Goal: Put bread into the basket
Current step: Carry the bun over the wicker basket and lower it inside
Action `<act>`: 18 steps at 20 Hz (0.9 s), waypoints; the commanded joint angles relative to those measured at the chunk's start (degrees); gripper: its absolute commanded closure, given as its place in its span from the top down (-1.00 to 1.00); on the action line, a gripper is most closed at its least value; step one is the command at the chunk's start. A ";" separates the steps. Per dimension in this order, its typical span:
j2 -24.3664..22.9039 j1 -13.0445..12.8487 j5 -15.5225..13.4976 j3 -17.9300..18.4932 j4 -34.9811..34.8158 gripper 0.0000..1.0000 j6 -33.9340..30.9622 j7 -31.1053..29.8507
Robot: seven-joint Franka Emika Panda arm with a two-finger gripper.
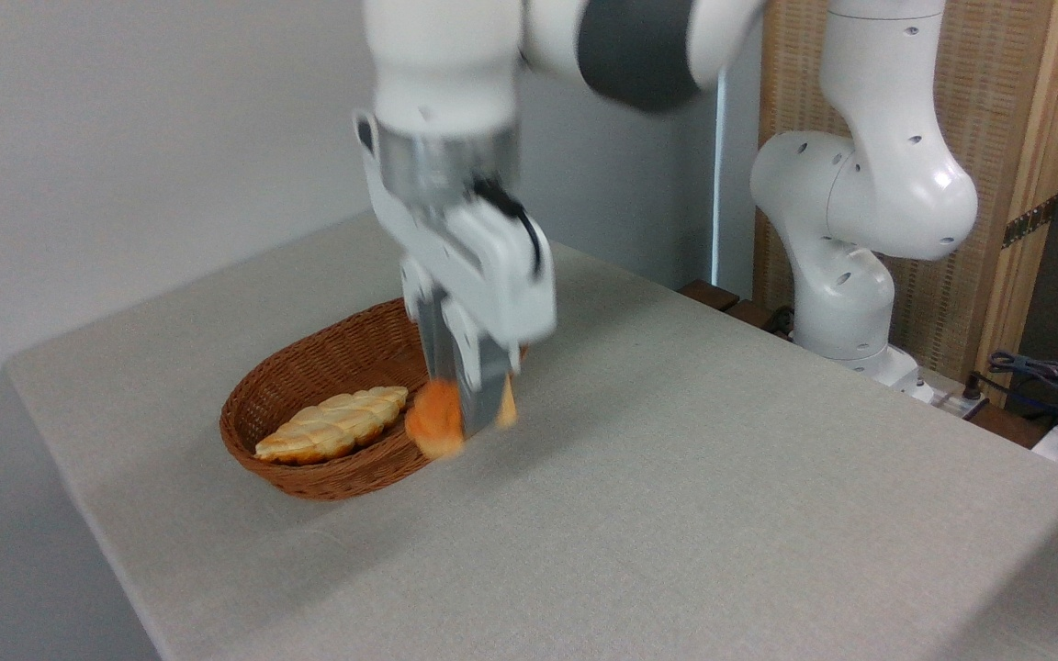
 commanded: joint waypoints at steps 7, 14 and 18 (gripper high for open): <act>-0.94 -0.07 -0.82 -18.12 -3.71 -0.05 -4.43 -19.52; -0.59 -0.07 -0.73 -23.23 -10.49 0.60 2.86 -19.61; -0.41 -0.07 -0.73 -23.23 -10.67 1.00 3.04 -19.34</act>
